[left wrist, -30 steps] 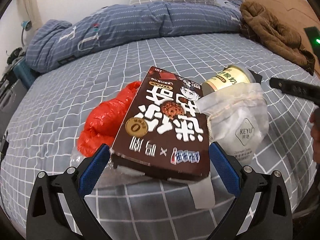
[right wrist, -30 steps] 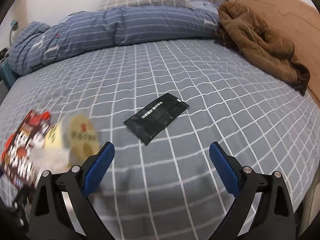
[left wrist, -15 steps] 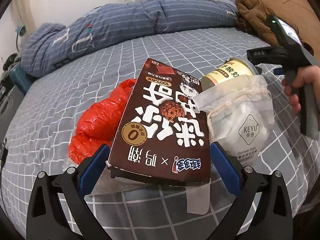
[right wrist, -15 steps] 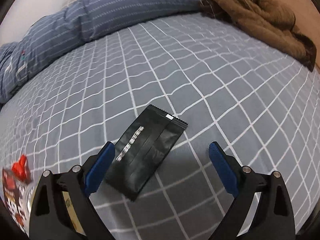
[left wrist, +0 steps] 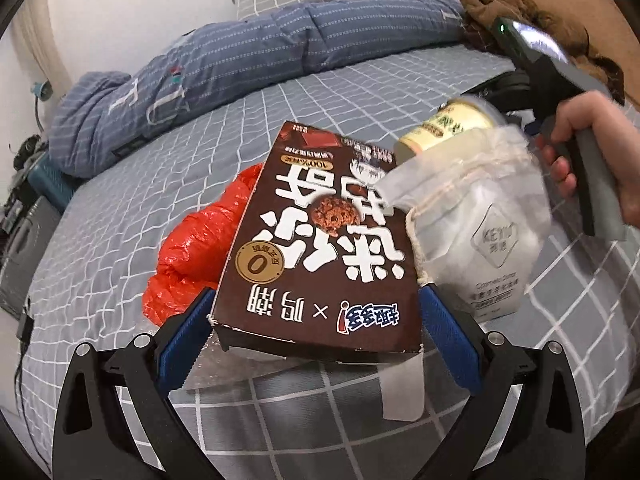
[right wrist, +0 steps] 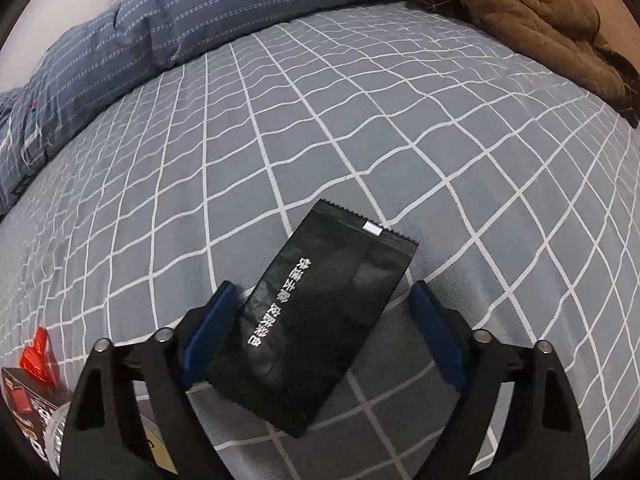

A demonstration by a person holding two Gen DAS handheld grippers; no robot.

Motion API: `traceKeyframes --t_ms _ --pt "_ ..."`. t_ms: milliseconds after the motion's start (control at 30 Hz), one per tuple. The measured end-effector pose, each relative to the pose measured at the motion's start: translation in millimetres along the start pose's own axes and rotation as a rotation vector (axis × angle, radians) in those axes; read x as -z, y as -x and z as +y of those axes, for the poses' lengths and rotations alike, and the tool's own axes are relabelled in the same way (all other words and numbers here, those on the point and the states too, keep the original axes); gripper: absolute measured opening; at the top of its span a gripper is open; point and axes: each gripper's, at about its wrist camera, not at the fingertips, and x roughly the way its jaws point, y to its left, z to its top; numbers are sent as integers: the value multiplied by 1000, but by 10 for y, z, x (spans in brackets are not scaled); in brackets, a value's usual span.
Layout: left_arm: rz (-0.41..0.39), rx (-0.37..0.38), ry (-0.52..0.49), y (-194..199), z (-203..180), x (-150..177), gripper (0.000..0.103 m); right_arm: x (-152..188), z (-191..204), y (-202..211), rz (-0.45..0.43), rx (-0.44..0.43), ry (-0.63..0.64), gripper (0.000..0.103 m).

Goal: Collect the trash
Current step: 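Grasp the brown cookie box with the left tool while the right tool grasps the black packet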

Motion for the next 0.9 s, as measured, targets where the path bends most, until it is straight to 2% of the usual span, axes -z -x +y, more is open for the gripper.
traceKeyframes --t_ms 233,300,400,467,600,733,900 --pt "-11 20 37 -44 89 -3 92 51 132 57 -14 29 86 44" --pt "-13 41 58 -37 127 -3 91 51 151 71 -18 38 103 29" --pt "-15 62 82 -20 162 -8 90 50 160 104 -21 41 122 15" --pt "-21 68 98 -1 193 -22 90 45 139 118 -18 29 125 9" --pt "-38 73 132 44 240 -26 90 36 135 169 -19 7 138 3" --pt "-60 69 166 107 285 -38 90 64 158 256 -32 -15 161 3" --pt "-90 63 199 188 326 -70 90 116 200 465 -76 -92 203 3"
